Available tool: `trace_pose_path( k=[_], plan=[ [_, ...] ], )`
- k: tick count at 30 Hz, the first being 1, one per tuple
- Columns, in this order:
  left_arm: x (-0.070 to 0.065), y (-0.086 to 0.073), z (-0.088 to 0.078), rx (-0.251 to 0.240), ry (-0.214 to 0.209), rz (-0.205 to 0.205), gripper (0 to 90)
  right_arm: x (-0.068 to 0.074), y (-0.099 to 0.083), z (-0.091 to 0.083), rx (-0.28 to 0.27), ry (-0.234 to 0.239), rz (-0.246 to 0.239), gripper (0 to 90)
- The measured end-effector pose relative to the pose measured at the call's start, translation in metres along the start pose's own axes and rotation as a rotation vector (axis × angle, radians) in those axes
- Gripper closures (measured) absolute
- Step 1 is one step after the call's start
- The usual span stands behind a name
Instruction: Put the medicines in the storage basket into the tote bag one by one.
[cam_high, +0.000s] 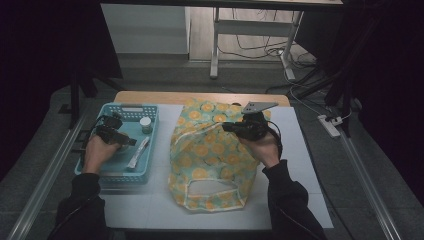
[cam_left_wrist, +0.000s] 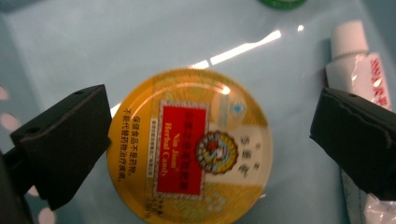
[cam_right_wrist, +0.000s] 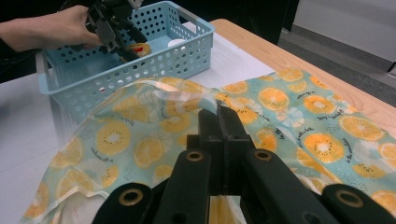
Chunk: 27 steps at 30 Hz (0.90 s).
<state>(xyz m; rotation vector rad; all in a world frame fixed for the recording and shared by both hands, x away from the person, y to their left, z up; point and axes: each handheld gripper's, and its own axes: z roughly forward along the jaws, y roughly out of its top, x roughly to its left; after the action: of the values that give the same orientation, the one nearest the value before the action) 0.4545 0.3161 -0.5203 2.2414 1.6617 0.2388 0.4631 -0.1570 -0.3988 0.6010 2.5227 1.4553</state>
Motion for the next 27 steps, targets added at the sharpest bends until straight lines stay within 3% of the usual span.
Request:
trace_pose_path(
  k=[6,8,11,22,27],
  plan=[
    [-0.0016,0.001,0.0017,0.037,0.023,-0.026,5.2,0.0004,0.0004,-0.0004,-0.002,-0.002,0.0,90.0],
    [-0.0019,0.0009,0.0013,0.053,0.041,-0.026,10.8,0.0004,0.0005,-0.0009,-0.002,-0.004,-0.001,90.0],
    [-0.0005,0.0,0.0008,0.064,0.035,-0.038,18.9,0.0008,0.0007,-0.0013,-0.004,-0.003,0.0,90.0],
    [0.0009,0.0006,-0.001,0.064,0.037,-0.072,20.4,0.0001,0.0009,-0.0021,-0.008,-0.005,0.003,90.0],
    [0.003,-0.0008,-0.0079,0.026,0.025,-0.088,20.5,-0.0003,0.0009,-0.0023,-0.01,-0.006,0.004,90.0]
  ],
)
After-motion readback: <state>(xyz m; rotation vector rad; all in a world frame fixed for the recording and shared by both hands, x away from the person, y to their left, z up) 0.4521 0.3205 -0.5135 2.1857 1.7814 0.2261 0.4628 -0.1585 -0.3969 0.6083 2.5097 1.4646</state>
